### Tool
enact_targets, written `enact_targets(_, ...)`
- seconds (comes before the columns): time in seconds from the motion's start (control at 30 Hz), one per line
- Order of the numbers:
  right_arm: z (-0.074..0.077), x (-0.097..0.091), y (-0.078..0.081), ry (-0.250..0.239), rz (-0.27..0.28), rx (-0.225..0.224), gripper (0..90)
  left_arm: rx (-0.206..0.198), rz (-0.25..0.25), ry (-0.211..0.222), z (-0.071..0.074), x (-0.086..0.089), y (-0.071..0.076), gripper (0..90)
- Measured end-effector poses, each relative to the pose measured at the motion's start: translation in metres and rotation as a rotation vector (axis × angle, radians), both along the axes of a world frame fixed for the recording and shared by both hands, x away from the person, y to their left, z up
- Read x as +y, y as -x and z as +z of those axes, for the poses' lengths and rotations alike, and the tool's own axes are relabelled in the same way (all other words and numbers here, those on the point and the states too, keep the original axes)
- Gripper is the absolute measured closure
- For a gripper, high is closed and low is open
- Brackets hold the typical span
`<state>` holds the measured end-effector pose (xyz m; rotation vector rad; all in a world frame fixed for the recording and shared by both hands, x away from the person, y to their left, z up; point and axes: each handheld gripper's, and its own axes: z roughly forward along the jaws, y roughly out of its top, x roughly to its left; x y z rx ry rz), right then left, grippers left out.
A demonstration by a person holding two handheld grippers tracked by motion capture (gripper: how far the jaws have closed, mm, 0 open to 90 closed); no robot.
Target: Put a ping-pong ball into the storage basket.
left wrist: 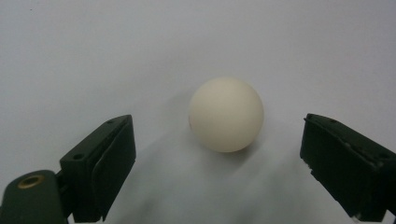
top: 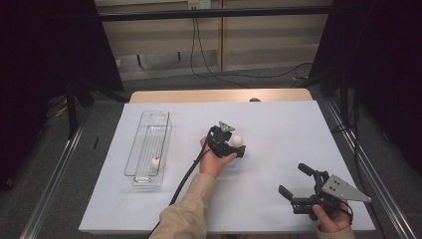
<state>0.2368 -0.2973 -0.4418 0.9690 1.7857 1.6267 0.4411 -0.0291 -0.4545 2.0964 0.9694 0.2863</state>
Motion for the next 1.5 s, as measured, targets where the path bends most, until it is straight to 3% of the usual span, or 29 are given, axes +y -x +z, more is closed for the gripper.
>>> enact_targets(0.83, 0.0000, -0.0001, -0.0001, -0.002, 0.000, 0.000, 1.1, 0.004, 0.005, -0.003, -0.0018, -0.0062, -0.0062, 11.1)
enact_targets(1.5, 0.0000, -0.0001, -0.0001, -0.002, 0.001, -0.001, 1.1, 0.001, -0.019, -0.013, -0.0029, -0.0090, -0.0076, 21.1)
